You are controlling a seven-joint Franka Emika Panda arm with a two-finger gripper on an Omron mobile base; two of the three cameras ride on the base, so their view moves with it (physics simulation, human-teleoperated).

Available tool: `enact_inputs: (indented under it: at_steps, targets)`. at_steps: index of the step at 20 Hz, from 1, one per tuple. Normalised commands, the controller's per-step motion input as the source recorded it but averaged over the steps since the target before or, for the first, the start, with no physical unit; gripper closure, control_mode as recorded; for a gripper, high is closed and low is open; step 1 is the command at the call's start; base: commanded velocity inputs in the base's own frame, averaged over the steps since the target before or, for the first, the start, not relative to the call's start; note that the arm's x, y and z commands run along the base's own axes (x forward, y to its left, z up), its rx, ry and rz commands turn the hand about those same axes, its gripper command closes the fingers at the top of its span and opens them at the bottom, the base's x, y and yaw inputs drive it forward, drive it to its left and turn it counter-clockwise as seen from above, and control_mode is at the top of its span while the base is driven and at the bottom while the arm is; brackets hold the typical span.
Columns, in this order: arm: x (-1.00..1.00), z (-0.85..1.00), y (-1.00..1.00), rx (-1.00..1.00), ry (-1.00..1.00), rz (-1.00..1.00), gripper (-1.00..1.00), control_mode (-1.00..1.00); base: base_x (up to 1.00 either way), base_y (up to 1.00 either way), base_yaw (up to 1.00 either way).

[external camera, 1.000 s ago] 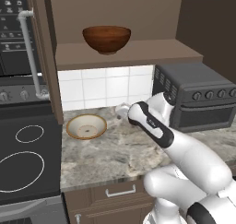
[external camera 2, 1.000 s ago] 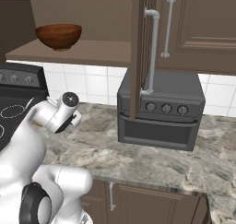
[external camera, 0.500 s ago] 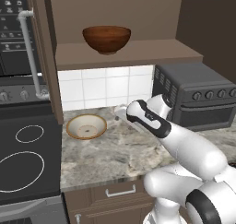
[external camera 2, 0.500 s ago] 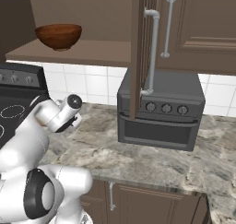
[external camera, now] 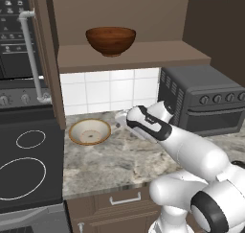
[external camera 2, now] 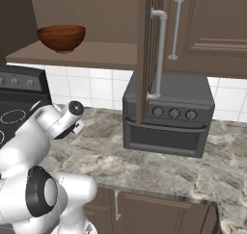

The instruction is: Open the cabinet. Pick the bowls from the counter and place them in the cabinet. Then close the cabinet.

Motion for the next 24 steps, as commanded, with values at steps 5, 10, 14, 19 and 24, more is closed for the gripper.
enact_inputs:
  at_steps: [5, 10, 14, 19, 24]
  targets:
    - [0.1, -0.1, 0.07, 0.0, 0.0, 0.0, -1.0, -1.0, 0.0, 0.0, 0.0]
    - [0.15, -0.08, 0.07, 0.0, 0.0, 0.0, -1.0, -1.0, 0.0, 0.0, 0.0]
    - [0.11, -0.06, 0.11, 0.0, 0.0, 0.0, -1.0, -1.0, 0.0, 0.0, 0.0]
    - [0.19, -0.19, 0.11, 0.0, 0.0, 0.0, -1.0, -1.0, 0.0, 0.0, 0.0]
    - [0.14, -0.22, 0.07, 0.0, 0.0, 0.0, -1.0, -1.0, 0.0, 0.0, 0.0]
